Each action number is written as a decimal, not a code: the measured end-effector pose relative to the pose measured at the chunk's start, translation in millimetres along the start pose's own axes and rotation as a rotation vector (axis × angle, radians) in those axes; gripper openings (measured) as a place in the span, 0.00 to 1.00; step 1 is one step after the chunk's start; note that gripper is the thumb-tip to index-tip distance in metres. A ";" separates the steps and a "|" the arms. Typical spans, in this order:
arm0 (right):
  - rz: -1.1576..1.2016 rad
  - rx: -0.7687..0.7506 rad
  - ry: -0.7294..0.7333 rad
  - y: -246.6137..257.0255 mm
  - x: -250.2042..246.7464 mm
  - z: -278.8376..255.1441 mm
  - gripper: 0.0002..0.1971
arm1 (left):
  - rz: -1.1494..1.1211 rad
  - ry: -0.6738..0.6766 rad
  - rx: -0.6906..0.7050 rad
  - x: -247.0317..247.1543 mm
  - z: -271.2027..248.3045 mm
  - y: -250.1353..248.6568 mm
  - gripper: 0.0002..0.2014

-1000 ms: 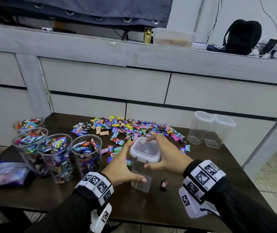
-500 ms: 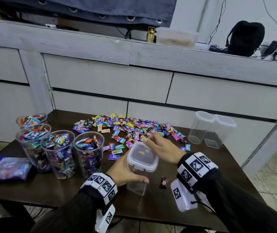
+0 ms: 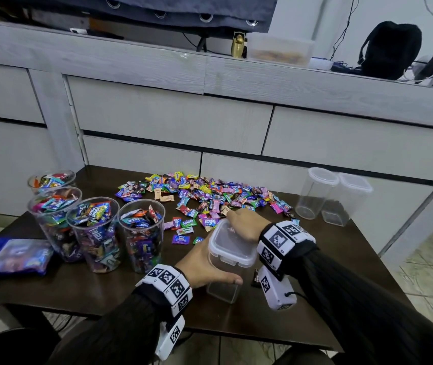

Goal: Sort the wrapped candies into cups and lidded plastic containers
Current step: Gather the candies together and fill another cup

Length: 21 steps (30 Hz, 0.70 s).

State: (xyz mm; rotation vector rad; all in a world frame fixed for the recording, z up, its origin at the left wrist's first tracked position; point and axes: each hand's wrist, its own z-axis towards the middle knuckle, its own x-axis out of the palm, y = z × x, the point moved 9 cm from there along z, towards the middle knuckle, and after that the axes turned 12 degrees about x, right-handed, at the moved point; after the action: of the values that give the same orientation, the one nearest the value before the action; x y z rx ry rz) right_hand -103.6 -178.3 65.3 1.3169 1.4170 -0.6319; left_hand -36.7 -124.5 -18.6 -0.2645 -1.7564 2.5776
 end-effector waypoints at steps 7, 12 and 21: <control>-0.132 -0.174 -0.461 16.6 -30.0 -27.6 0.16 | 0.033 -0.002 0.023 2.8 -0.7 -9.2 0.43; -0.151 -0.311 -0.363 26.4 -10.7 -58.3 0.31 | 0.156 0.058 0.056 5.7 7.9 -13.3 0.37; -0.670 -0.541 -0.789 35.3 -13.4 -105.2 0.12 | 0.619 -0.047 0.012 -5.9 37.3 9.7 0.32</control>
State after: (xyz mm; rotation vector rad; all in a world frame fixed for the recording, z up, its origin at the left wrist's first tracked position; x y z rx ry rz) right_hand -107.8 -80.5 119.3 0.0875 1.1951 -0.9751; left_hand -35.5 -163.1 -13.5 -0.8807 -1.9100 2.9994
